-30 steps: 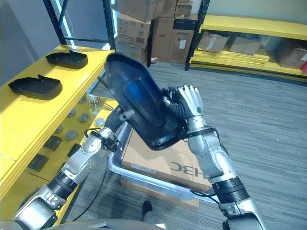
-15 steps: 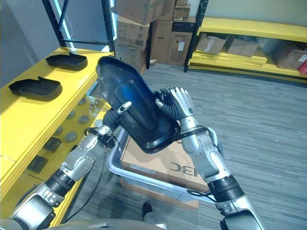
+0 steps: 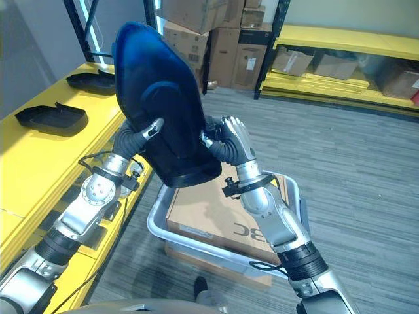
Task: Move parts from the plastic box to the shelf.
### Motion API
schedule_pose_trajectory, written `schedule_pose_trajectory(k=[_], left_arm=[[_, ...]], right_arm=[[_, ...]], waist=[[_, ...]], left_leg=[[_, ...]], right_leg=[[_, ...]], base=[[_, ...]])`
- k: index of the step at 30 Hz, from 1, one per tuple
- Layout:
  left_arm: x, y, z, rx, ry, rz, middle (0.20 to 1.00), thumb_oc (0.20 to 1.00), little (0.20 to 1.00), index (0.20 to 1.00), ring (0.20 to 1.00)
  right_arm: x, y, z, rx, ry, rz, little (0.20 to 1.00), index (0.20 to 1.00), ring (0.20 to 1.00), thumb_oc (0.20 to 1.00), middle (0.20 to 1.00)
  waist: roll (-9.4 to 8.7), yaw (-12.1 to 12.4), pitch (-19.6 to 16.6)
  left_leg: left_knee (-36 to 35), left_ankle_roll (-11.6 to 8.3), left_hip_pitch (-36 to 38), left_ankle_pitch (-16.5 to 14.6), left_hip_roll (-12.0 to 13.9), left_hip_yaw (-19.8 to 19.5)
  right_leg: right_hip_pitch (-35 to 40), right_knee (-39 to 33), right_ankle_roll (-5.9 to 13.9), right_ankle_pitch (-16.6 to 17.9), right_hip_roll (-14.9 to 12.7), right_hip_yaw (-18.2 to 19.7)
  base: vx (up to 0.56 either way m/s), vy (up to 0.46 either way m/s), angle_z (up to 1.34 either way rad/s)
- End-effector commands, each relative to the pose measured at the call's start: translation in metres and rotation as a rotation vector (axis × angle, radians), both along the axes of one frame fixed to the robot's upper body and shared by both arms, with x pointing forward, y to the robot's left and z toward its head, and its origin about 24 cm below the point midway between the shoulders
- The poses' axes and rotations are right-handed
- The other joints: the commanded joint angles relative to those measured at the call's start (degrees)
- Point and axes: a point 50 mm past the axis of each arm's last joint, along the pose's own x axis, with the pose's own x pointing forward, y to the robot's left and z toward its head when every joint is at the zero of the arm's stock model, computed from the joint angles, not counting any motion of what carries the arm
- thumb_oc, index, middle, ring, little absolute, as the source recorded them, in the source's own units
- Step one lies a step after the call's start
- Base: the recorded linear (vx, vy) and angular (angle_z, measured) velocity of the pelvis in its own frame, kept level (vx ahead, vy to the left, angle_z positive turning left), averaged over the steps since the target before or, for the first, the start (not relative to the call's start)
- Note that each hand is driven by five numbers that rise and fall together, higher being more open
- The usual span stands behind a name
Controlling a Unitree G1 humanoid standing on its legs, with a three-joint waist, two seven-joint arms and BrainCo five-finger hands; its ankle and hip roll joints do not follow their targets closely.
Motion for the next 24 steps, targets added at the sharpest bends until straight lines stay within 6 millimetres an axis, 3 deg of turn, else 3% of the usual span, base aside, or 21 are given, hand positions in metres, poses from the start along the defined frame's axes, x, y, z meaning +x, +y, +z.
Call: schedule_pose_trajectory(k=[1, 4, 6, 7, 11, 13, 15, 17, 19, 21, 22, 23, 24], left_arm=[[-0.003, -0.001, 0.023, 0.026, -0.202, 0.029, 0.2, 0.2, 0.2, 0.2, 0.2], [-0.006, 0.014, 0.017, 0.031, -0.203, 0.106, 0.2, 0.2, 0.2, 0.2, 0.2], [-0.015, 0.04, 0.008, 0.057, -0.21, 0.221, 0.2, 0.2, 0.2, 0.2, 0.2], [-0.016, 0.04, 0.007, 0.058, -0.209, 0.223, 0.2, 0.2, 0.2, 0.2, 0.2], [-0.044, 0.086, 0.0, 0.092, -0.22, 0.401, 0.2, 0.2, 0.2, 0.2, 0.2], [-0.055, 0.099, -0.003, 0.104, -0.214, 0.449, 0.2, 0.2, 0.2, 0.2, 0.2], [-0.055, 0.1, -0.003, 0.104, -0.213, 0.451, 0.2, 0.2, 0.2, 0.2, 0.2], [-0.065, 0.111, -0.002, 0.08, -0.212, 0.481, 0.2, 0.2, 0.2, 0.2, 0.2], [-0.063, 0.107, 0.001, 0.065, -0.222, 0.462, 0.2, 0.2, 0.2, 0.2, 0.2], [-0.059, 0.101, 0.005, 0.07, -0.242, 0.44, 0.2, 0.2, 0.2, 0.2, 0.2], [-0.058, 0.099, 0.006, 0.075, -0.246, 0.428, 0.2, 0.2, 0.2, 0.2, 0.2], [-0.058, 0.099, 0.006, 0.075, -0.246, 0.428, 0.2, 0.2, 0.2, 0.2, 0.2], [-0.056, 0.095, 0.009, 0.083, -0.256, 0.4, 0.2, 0.2, 0.2, 0.2, 0.2]], right_arm=[[-0.03, 0.036, 0.017, 0.15, -0.071, 0.323, 0.2, 0.2, 0.2, 0.2, 0.2], [-0.031, 0.04, 0.01, 0.192, -0.016, 0.359, 0.2, 0.2, 0.2, 0.2, 0.2], [-0.033, 0.045, 0.002, 0.241, 0.055, 0.411, 0.2, 0.2, 0.2, 0.2, 0.2], [-0.033, 0.045, 0.001, 0.242, 0.057, 0.414, 0.2, 0.2, 0.2, 0.2, 0.2], [-0.032, 0.049, -0.007, 0.247, 0.127, 0.466, 0.2, 0.2, 0.2, 0.2, 0.2], [-0.03, 0.05, -0.007, 0.227, 0.136, 0.477, 0.2, 0.2, 0.2, 0.2, 0.2], [-0.03, 0.051, -0.008, 0.228, 0.136, 0.479, 0.2, 0.2, 0.2, 0.2, 0.2], [-0.02, 0.052, 0.002, 0.194, 0.102, 0.486, 0.2, 0.2, 0.2, 0.2, 0.2], [-0.011, 0.054, 0.007, 0.174, 0.077, 0.472, 0.2, 0.2, 0.2, 0.2, 0.2], [-0.007, 0.057, 0.01, 0.175, 0.069, 0.469, 0.2, 0.2, 0.2, 0.2, 0.2], [-0.008, 0.056, 0.01, 0.181, 0.071, 0.467, 0.2, 0.2, 0.2, 0.2, 0.2], [-0.008, 0.056, 0.01, 0.181, 0.071, 0.467, 0.2, 0.2, 0.2, 0.2, 0.2], [-0.011, 0.054, 0.011, 0.204, 0.079, 0.473, 0.2, 0.2, 0.2, 0.2, 0.2]], waist=[[-1.06, 0.88, -1.55], [-0.98, 1.23, -1.32], [-0.92, 2.6, -0.39], [-0.96, 2.31, -0.48], [-0.62, 7.01, 1.83], [-0.41, 8.91, 2.35], [-0.48, 8.53, 2.1], [-0.08, 13.95, 4.31], [-0.25, 14.15, 4.68], [-0.7, 13.46, 3.94], [-0.86, 12.99, 3.42], [-0.86, 12.99, 3.42], [-0.39, 12.4, 2.62]], left_leg=[[0.0, -1.39, -1.99, -2.34, 4.25, 3.07], [0.03, -1.71, -2.15, -2.06, 4.48, 2.94], [0.5, -2.41, -2.85, -1.49, 4.79, 2.27], [0.56, -2.43, -2.93, -1.5, 4.79, 2.1], [1.94, -4.08, -6.0, 0.29, 5.06, -3.27], [1.88, -4.46, -7.16, 1.07, 4.95, -6.06], [1.75, -4.51, -7.18, 0.81, 4.96, -6.34], [4.01, -6.1, -11.91, 2.44, 3.85, -11.17], [5.74, -6.23, -15.52, 3.17, 4.66, -6.71], [6.38, -5.29, -16.66, 3.9, 7.97, 4.28], [5.8, -5.65, -15.98, 3.34, 9.52, 7.97], [5.8, -5.65, -15.98, 3.34, 9.52, 7.97], [4.25, -5.91, -15.05, 4.43, 11.32, 14.27]], right_leg=[[5.47, 3.14, 3.01, -14.21, -2.1, -0.96], [5.58, 3.18, 2.91, -14.41, -2.07, -1.45], [5.56, 3.52, 2.7, -14.74, -1.85, -2.62], [5.58, 3.53, 2.68, -14.78, -1.85, -2.78], [6.55, 3.12, 1.9, -15.74, -1.57, -7.46], [7.06, 2.69, 1.57, -16.04, -1.4, -9.69], [7.2, 2.5, 1.58, -16.34, -1.35, -9.88], [8.18, 1.73, 0.8, -17.28, -1.87, -16.06], [7.85, 1.37, 0.85, -17.68, -2.94, -20.34], [7.83, 1.09, 1.03, -17.45, -3.66, -23.98], [8.42, 0.89, 1.07, -18.29, -3.67, -24.15], [8.42, 0.89, 1.07, -18.29, -3.67, -24.15], [8.98, 1.1, 0.88, -18.33, -4.03, -26.77]], base=[[-0.02, -0.051, 0.01], [-0.01, -0.03, 0.01], [-0.03, -0.048, 0.07], [-0.05, -0.068, 0.15], [-0.05, -0.086, 0.46], [-0.01, -0.073, 0.91], [0.0, -0.045, 0.85], [-0.12, -0.053, 0.87], [-0.11, 0.05, 1.34], [0.03, 0.053, 2.6], [0.08, 0.014, 1.08], [0.12, 0.066, 0.59], [0.11, 0.138, 0.82]])
